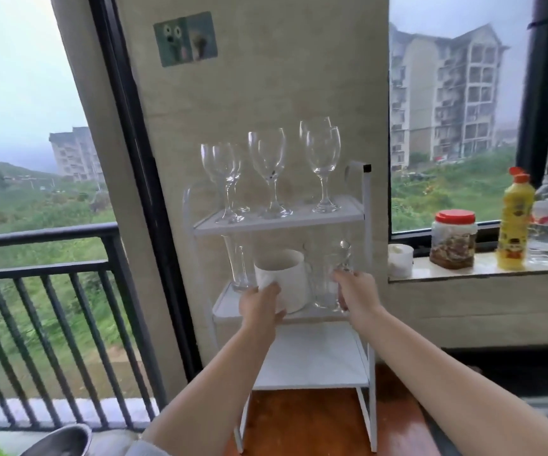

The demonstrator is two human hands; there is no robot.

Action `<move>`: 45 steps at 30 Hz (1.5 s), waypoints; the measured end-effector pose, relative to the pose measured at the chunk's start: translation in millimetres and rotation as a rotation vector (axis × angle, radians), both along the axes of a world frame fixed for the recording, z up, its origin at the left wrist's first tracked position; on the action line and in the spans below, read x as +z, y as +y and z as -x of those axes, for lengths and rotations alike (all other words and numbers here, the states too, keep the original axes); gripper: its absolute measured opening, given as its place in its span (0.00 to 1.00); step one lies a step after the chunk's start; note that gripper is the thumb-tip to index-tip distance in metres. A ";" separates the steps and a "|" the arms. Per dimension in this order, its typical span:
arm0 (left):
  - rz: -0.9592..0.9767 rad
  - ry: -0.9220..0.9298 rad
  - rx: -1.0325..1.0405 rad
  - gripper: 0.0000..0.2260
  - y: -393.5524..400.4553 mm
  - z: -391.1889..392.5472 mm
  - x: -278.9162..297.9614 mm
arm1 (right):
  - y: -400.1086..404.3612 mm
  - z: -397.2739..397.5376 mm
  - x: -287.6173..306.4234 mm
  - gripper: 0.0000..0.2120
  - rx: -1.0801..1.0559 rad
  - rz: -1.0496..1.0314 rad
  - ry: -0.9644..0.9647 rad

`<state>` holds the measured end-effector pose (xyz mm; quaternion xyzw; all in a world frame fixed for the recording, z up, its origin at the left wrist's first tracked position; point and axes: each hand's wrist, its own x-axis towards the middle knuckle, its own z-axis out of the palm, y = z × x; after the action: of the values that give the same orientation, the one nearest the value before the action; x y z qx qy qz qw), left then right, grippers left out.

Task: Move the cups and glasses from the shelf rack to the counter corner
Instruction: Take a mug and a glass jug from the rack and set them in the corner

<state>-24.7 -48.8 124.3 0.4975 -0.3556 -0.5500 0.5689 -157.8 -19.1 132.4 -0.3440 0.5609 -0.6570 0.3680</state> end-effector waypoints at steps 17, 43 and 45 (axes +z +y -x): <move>0.351 -0.226 -0.416 0.12 117.3 53.1 -19.4 | 209.3 50.8 -48.7 0.23 -0.413 0.065 -0.115; 0.277 -0.002 -1.501 0.06 705.8 439.4 -31.1 | 832.6 278.6 -56.6 0.25 -1.490 0.119 -0.020; 0.313 -0.025 -1.533 0.01 742.1 465.2 -32.9 | 868.0 293.0 -59.8 0.26 -1.565 0.125 -0.007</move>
<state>-489.9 693.2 91.4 0.0330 -0.6797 -0.7272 0.0899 -450.8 848.9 72.6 0.1332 0.6009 -0.7569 -0.2200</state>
